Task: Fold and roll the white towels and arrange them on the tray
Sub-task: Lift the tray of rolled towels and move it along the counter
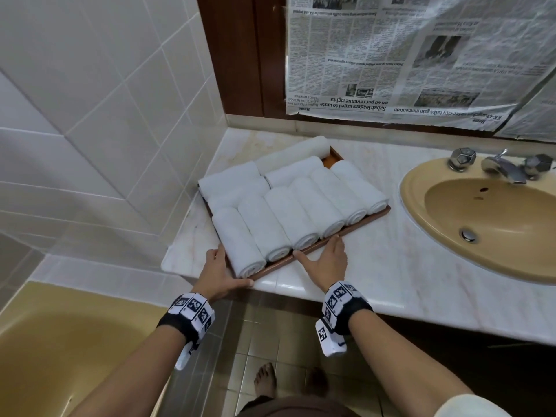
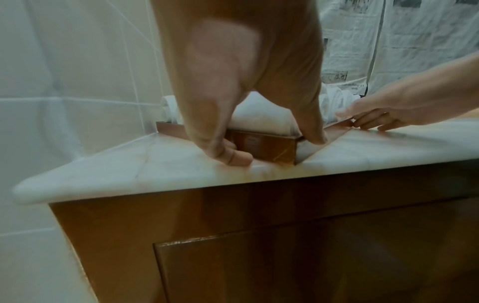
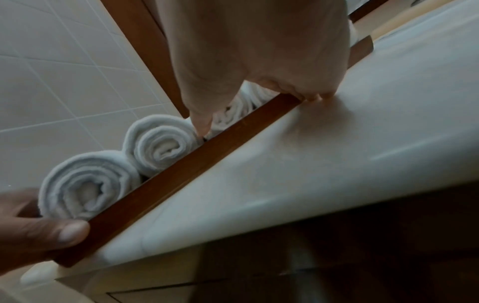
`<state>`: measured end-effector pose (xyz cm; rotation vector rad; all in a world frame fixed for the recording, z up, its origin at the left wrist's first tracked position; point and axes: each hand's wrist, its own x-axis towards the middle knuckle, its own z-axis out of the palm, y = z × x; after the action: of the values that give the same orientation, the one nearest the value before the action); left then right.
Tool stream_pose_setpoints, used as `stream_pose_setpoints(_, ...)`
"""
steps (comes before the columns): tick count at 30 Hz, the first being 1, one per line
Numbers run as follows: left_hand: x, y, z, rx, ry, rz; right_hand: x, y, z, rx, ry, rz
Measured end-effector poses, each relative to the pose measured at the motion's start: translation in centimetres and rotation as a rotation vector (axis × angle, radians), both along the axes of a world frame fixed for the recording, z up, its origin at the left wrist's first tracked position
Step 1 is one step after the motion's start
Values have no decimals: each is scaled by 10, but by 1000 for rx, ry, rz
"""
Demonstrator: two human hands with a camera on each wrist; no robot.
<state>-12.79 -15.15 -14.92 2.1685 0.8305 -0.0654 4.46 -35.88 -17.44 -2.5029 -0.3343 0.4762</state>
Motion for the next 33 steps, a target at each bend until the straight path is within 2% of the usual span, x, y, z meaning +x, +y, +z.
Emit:
stream_pose_setpoints(7, 3, -14, -2, 30, -14, -32, 11, 13, -2, -70, 1, -27)
stream_pose_setpoints(12, 15, -37, -6, 35, 16, -1, 47, 9, -2, -68, -1, 47)
stream_pose_setpoints(21, 32, -71, -10, 22, -28, 92, 98, 13, -3, 10, 33, 191)
stream_pose_setpoints(26, 41, -96, -10, 49, -13, 72, 117, 19, -3, 60, 46, 253)
stream_pose_setpoints(33, 62, -111, -11, -51, -75, 254, 150, 32, 5, 88, 76, 346)
